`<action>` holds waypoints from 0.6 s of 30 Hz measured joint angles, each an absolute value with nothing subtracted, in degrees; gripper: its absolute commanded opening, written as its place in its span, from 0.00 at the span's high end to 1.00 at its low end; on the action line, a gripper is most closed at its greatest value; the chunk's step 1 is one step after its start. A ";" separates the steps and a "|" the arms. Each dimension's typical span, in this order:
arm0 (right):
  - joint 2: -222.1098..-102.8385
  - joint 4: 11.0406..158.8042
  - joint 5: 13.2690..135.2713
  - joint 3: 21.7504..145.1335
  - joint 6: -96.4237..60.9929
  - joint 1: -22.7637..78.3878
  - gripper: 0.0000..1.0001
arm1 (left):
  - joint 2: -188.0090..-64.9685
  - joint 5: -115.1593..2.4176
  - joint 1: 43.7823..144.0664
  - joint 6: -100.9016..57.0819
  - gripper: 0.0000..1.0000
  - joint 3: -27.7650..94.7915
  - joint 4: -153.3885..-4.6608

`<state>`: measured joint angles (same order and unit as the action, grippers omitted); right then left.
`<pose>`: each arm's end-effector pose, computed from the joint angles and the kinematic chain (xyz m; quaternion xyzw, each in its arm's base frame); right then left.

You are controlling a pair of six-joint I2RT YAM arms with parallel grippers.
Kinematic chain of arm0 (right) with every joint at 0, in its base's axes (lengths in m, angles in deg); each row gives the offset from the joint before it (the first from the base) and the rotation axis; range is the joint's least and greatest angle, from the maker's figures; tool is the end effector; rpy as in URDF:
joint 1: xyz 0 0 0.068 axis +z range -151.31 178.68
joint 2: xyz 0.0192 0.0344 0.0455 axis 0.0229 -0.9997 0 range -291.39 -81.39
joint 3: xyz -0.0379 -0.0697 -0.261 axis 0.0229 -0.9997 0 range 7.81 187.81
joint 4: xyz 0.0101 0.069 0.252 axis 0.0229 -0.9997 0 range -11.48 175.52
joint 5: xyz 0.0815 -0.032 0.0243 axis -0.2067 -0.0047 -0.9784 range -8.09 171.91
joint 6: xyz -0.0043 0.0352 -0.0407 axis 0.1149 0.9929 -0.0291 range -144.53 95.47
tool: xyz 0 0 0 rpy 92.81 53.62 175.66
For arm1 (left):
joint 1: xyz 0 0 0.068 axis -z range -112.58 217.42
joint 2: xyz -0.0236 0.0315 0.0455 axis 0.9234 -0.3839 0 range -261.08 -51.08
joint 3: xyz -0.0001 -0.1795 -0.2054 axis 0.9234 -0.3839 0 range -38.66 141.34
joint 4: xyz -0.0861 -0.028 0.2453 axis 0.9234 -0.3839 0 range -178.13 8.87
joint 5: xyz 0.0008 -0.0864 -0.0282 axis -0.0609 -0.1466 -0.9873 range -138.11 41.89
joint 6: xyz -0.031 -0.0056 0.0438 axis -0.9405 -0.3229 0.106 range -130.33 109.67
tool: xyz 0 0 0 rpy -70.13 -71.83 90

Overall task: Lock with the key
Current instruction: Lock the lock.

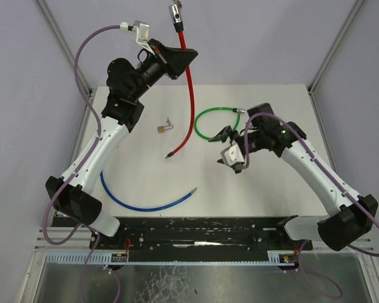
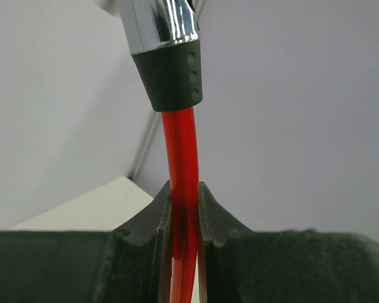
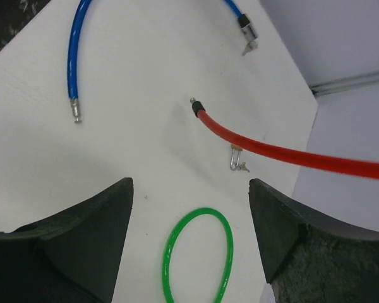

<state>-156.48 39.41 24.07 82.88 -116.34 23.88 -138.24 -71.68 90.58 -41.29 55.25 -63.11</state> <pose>0.2237 0.1386 0.3615 -0.7867 0.2701 0.1953 0.5196 0.3070 -0.1469 0.5101 0.1357 0.5382 -0.4731 0.6842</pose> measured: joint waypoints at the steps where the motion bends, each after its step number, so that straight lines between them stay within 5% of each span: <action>1: -156.53 39.28 26.89 82.07 -118.18 25.95 0.20 | -138.78 -72.12 90.43 -43.17 1.00 55.80 -63.09; 12: -164.68 48.37 66.99 80.08 -122.81 54.56 0.19 | -144.07 -73.82 90.15 -57.36 1.00 58.97 -63.19; 18: -173.47 63.50 88.63 72.56 -126.22 60.40 0.17 | -144.25 -73.63 90.15 -59.39 1.00 58.97 -63.87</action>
